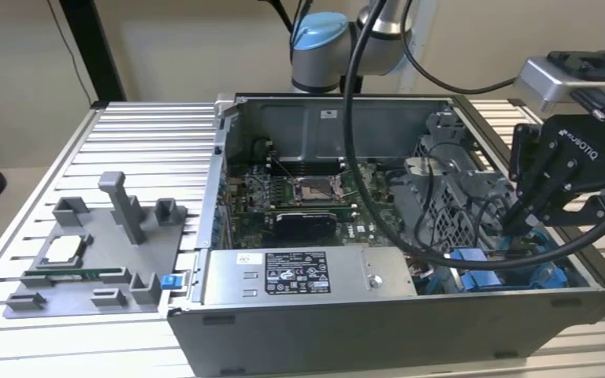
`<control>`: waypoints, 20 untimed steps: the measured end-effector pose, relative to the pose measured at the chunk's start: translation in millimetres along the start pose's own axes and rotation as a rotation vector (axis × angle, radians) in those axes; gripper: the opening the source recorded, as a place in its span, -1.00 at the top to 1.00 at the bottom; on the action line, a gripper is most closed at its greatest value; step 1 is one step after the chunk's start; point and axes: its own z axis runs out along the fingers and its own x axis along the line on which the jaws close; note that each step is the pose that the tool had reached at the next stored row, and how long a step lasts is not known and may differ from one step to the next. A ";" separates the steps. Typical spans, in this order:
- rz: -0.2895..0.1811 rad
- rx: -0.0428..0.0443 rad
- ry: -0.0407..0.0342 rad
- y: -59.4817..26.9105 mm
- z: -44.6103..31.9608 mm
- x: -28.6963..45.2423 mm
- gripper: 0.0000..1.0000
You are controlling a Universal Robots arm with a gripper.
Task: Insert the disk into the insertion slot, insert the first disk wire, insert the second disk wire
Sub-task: 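Insert the second disk wire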
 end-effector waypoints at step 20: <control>0.000 0.1081 0.0365 11.9 19.3 -5.3 1.00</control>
